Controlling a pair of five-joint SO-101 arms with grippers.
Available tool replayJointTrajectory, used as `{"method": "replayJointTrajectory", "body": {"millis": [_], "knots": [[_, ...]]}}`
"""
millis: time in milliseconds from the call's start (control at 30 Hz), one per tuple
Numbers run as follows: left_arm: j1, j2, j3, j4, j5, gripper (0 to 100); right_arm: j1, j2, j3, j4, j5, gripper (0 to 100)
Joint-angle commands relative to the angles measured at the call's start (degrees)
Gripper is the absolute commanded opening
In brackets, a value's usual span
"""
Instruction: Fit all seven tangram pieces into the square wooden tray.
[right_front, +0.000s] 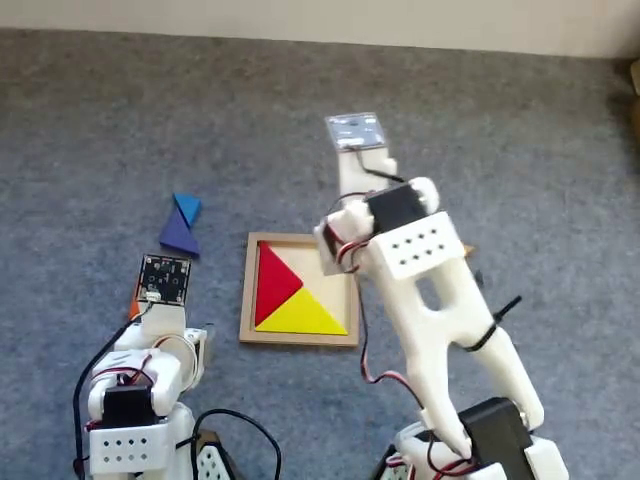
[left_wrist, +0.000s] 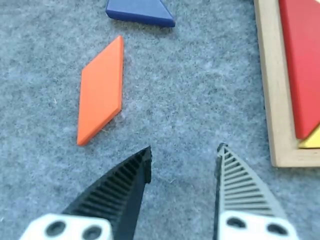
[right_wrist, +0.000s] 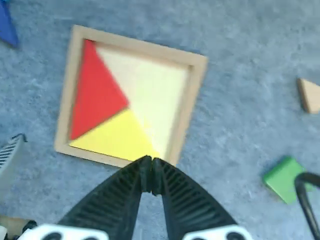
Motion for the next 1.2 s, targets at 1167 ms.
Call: {"method": "replayJointTrajectory", "body": {"millis": [1167], "knots": [[-0.3, -2.9, 1.2, 0.3, 0.5, 21, 25.1, 10.4, 13.4, -18.5, 6.2, 28.0]]}}
